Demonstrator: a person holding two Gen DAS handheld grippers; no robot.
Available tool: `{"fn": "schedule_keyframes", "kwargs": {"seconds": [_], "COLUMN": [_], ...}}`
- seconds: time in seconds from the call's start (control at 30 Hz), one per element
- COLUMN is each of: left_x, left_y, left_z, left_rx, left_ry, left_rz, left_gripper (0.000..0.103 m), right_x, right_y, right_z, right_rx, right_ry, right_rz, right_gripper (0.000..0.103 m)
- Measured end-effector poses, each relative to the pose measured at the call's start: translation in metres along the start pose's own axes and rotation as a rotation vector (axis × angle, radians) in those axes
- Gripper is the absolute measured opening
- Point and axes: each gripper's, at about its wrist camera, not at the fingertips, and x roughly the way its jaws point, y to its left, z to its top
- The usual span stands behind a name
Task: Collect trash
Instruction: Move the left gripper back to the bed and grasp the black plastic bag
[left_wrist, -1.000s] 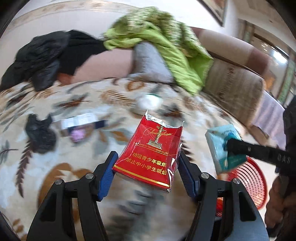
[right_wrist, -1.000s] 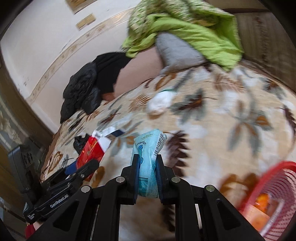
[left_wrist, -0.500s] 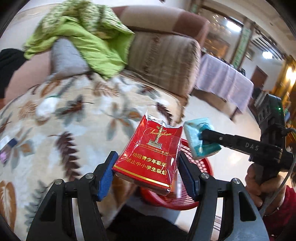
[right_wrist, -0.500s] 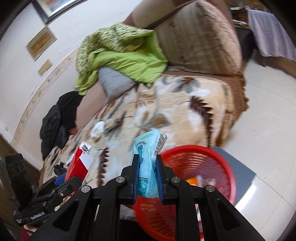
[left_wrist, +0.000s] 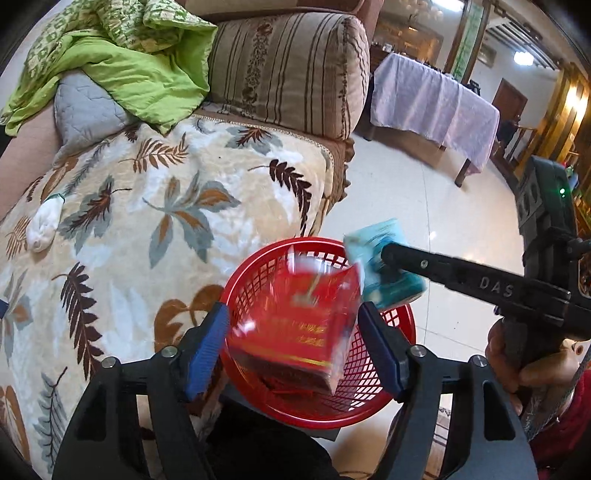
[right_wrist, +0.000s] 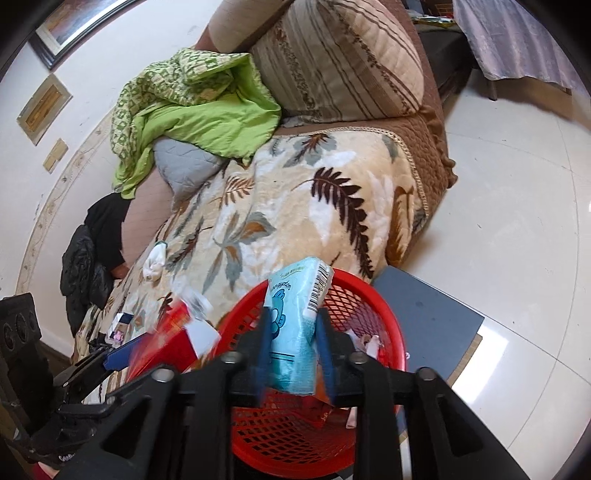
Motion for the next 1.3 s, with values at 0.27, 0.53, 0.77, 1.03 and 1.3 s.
{"fn": "schedule_keyframes", "kwargs": {"seconds": [0.27, 0.53, 0.77, 1.03, 1.3], "left_x": [-0.019, -0.05, -0.09, -0.14, -0.194], "left_y": [0.015, 0.054, 0.127, 0.231, 0.359], "left_z": [-0.003, -0.015, -0.043, -0.096, -0.164], "left_rx": [-0.039, -0.105, -0.263, -0.487, -0.868], "left_ry": [-0.041, -0.095, -0.152, -0.197, -0.263], "left_rz": [0.008, 0.063, 0.154, 0.322, 0.518], "left_gripper": [0.071, 0.071, 0.071, 0.071, 0.072], "right_x": [-0.002, 0.018, 0.052, 0.088, 0.108], "right_y": [0.006, 0.051, 0.121, 0.197, 0.221], "right_z": [0.002, -0.002, -0.014, -0.04, -0.043], "right_rx": [-0.008, -0.078, -0.2, -0.331, -0.374], "right_ry": [-0.012, 0.038, 0.093, 0.163, 0.19], "right_rz": [0.001, 0.075, 0.146, 0.232, 0.241], "right_gripper": [0.036, 0.04, 0.043, 0.048, 0.051]}}
